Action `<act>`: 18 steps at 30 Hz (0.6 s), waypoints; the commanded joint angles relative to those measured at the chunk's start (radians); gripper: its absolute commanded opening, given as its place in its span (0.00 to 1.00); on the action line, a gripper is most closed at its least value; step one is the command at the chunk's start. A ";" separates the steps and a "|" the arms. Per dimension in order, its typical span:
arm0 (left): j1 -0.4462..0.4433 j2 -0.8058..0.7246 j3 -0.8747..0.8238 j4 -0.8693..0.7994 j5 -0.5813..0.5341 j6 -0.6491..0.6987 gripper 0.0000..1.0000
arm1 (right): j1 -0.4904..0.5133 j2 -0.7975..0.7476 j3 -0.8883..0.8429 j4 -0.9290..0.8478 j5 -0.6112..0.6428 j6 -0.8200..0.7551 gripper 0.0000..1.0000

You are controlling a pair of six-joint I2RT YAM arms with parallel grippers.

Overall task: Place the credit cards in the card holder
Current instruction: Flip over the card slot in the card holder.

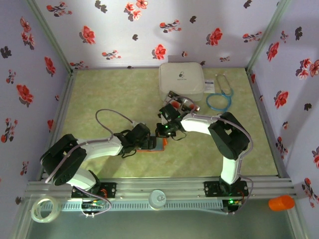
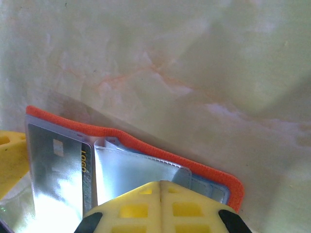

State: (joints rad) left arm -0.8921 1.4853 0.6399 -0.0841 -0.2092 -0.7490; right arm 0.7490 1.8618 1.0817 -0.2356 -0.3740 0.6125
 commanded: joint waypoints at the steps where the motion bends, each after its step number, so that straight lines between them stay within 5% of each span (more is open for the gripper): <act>1: -0.004 -0.004 -0.031 -0.003 -0.018 0.013 1.00 | 0.003 -0.019 0.010 -0.034 0.011 -0.012 0.03; 18: -0.004 -0.019 -0.042 0.001 -0.024 0.016 1.00 | 0.003 -0.011 0.067 -0.146 0.106 -0.092 0.02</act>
State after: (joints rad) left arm -0.8928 1.4723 0.6224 -0.0624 -0.2104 -0.7486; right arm 0.7490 1.8275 1.1290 -0.3641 -0.2821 0.5385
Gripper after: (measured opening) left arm 0.998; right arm 0.063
